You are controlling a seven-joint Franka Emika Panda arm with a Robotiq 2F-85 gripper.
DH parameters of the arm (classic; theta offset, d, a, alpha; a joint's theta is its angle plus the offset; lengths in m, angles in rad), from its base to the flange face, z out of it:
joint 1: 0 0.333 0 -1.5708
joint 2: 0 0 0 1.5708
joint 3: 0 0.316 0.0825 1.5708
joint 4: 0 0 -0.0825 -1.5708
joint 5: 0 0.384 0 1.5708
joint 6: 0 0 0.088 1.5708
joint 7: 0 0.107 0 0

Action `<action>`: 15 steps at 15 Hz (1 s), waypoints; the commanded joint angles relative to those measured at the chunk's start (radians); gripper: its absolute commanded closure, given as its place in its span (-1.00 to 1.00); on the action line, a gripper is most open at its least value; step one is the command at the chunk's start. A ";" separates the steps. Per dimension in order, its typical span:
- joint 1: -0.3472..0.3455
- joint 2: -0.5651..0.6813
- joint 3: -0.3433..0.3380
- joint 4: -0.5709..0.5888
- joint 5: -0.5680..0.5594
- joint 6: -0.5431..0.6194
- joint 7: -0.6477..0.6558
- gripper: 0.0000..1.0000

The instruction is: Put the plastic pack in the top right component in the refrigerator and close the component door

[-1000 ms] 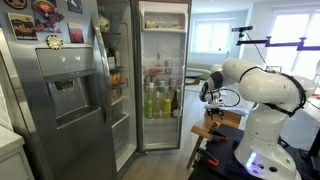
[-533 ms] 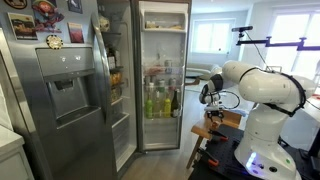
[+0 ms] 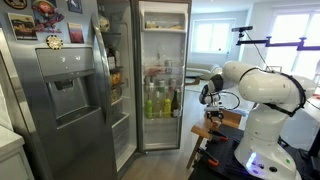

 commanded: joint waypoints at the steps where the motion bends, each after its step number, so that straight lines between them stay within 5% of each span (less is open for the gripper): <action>1: -0.017 0.008 0.023 0.014 -0.013 -0.014 0.004 -1.00; 3: -0.016 0.006 0.028 0.010 -0.015 -0.011 0.006 -0.91; 4: -0.016 0.005 0.030 0.008 -0.015 -0.010 0.006 -0.47; 6: -0.015 0.004 0.032 0.011 -0.014 -0.012 0.005 -0.38; 15: -0.015 0.006 0.036 0.036 -0.019 -0.019 0.009 0.98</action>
